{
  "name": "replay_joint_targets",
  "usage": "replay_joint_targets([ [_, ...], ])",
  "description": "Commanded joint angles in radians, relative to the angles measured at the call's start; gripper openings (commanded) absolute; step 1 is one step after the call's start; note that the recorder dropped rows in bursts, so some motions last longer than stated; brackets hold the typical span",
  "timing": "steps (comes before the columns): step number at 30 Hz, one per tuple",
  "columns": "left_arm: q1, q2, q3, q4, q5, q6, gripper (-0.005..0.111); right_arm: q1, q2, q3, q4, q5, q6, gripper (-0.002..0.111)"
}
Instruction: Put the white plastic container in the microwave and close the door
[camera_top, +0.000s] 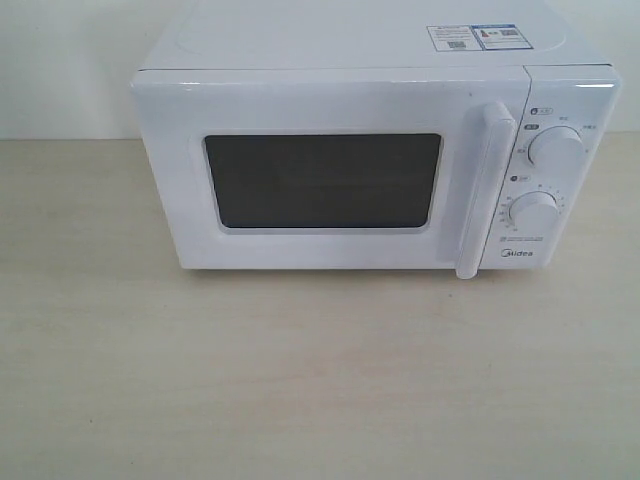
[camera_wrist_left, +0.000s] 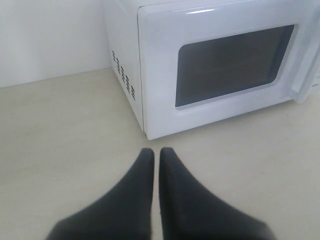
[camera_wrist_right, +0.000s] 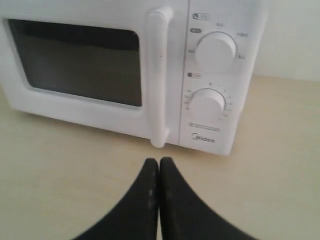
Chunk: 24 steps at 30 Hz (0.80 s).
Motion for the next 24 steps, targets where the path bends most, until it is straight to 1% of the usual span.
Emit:
replay_joint_targets([
  [1, 0.000, -0.002, 0.002, 0.007, -0.010, -0.005, 0.004, -0.131, -0.075, 0.049, -0.011, -0.015, -0.008, 0.000],
  [4, 0.000, -0.002, 0.002, 0.007, -0.010, -0.005, 0.004, -0.218, -0.117, 0.081, -0.011, -0.047, 0.000, 0.000],
  [6, 0.000, -0.002, 0.002, 0.007, -0.010, -0.005, 0.004, -0.254, -0.138, 0.101, -0.006, -0.063, 0.014, 0.000],
  [12, 0.000, -0.002, 0.002, 0.007, -0.010, -0.005, 0.004, -0.324, -0.186, 0.105, -0.006, -0.050, 0.024, 0.000],
  [17, 0.000, -0.002, 0.002, 0.007, -0.012, -0.005, 0.004, -0.338, -0.225, 0.105, -0.006, -0.042, 0.024, 0.000],
  [24, 0.000, -0.002, 0.002, 0.007, -0.012, -0.005, 0.004, -0.338, -0.225, 0.105, -0.010, 0.120, 0.024, 0.000],
])
